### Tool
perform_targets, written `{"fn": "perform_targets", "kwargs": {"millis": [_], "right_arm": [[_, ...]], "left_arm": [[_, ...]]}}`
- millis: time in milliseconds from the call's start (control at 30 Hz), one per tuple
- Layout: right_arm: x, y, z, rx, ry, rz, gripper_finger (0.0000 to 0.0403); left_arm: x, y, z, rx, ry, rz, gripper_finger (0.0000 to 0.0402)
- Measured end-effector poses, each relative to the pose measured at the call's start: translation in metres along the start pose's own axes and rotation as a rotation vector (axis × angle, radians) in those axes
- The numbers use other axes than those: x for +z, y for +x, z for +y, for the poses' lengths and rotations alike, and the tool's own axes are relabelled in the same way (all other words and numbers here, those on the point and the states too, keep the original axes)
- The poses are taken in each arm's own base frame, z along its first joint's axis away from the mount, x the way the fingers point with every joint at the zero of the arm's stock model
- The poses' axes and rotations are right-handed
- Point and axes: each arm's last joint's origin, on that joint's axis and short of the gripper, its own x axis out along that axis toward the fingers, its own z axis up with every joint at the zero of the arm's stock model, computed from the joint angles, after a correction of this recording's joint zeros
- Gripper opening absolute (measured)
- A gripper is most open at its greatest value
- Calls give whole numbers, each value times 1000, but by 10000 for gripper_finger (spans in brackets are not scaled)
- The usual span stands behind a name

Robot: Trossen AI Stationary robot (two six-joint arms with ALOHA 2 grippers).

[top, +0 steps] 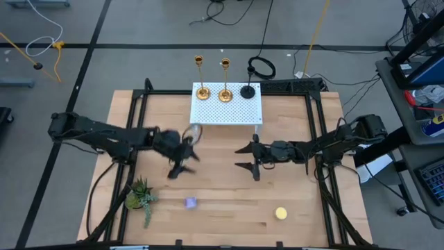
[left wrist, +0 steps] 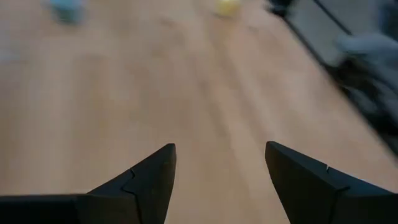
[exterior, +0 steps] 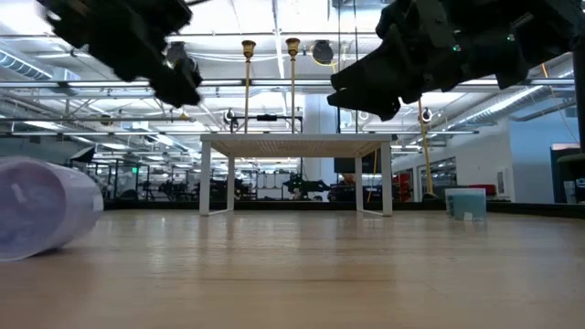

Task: Pick & Place candle stick holders
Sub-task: Put the purple scented candle on the shelf

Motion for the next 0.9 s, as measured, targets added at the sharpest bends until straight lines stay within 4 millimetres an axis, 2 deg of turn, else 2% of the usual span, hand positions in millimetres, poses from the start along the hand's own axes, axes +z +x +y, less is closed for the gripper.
{"fn": "perform_targets", "kwargs": {"millis": [100,200,333,467,567,667,733,900], "right_arm": [[-1,-1,5,18,-18,4,238],[-2,-2,10,37,-28,6,238],[-3,-3,17,61,-12,9,238],[-3,-4,24,80,-31,-5,238],[-3,-5,27,71,-51,-12,238],[-3,-5,27,72,-66,-13,238],[-3,-5,27,71,-90,-15,238],[-2,-4,23,56,-127,-17,238]], "left_arm": [[-4,16,-30,-34,26,51,255],[-13,29,-55,39,84,98,255],[-16,45,-76,136,15,50,255],[-21,60,-92,145,-47,8,255],[-27,74,-101,122,-139,-12,255],[-37,84,-104,126,-135,37,255],[-40,86,-103,137,-124,51,256],[-36,87,-97,138,-245,23,261]]}}
